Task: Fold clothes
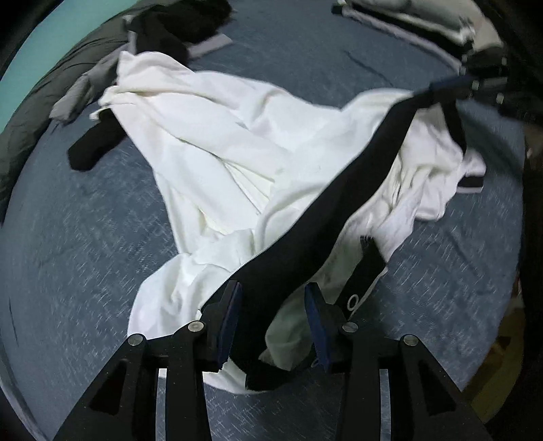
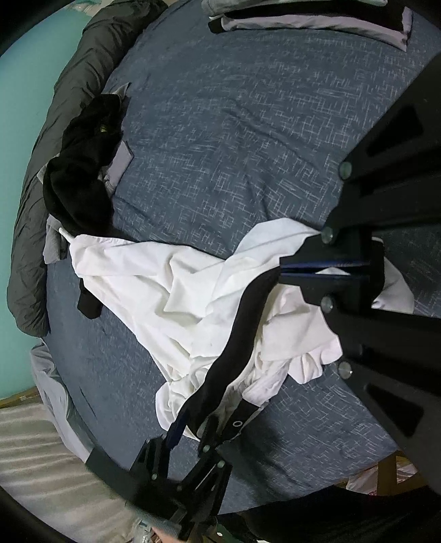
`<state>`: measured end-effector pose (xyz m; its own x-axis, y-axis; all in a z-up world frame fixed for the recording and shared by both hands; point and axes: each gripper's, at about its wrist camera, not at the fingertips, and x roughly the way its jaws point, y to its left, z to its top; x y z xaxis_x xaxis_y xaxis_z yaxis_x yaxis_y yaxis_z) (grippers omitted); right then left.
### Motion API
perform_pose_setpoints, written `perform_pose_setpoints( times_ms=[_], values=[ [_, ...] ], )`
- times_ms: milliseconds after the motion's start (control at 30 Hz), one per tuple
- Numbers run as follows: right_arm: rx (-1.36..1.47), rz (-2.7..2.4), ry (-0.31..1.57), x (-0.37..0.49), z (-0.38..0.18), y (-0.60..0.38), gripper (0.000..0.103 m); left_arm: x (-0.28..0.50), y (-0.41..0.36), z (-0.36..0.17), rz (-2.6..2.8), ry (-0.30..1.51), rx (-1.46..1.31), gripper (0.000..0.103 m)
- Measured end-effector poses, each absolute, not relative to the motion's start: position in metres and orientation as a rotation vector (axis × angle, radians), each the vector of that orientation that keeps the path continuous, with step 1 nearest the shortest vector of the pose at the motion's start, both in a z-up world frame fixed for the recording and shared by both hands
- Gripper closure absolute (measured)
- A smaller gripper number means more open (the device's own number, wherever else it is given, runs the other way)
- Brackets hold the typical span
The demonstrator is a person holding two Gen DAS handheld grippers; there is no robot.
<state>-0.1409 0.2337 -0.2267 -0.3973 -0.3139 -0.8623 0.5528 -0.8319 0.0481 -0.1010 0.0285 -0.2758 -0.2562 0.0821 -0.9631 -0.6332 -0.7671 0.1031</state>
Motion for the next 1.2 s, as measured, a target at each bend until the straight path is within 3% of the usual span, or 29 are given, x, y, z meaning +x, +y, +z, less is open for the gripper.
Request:
perform_pose_setpoints(
  times_ms=[100,133,167,300,633,867,1200],
  values=[
    [1.299,-2.236,0.332,-0.140,-0.226,0.236,0.101,-0.103,0.025,-0.284,2.038,0.635,-1.563,0.064],
    [1.295,-2.237,0.331,-0.140,-0.226,0.237,0.101,-0.102,0.024,-0.284,2.037,0.636,-1.562,0.069],
    [1.285,-2.244,0.333,-0.139,-0.224,0.237,0.101,-0.101,0.024,-0.282,2.042,0.636,-1.558,0.083],
    [1.242,-2.274,0.343,-0.134,-0.211,0.238,0.101,-0.095,0.016,-0.262,2.077,0.567,-1.533,0.092],
    [1.099,-2.362,0.399,-0.125,-0.151,0.234,0.101,-0.087,-0.009,-0.176,2.271,0.342,-1.444,0.095],
    [0.978,-2.438,0.434,-0.120,-0.095,0.230,0.101,-0.073,-0.007,-0.097,2.444,0.398,-1.300,0.096],
    [0.725,-2.582,0.433,-0.127,0.047,0.231,0.101,-0.063,-0.004,0.014,2.582,0.392,-1.111,0.096]
  ],
)
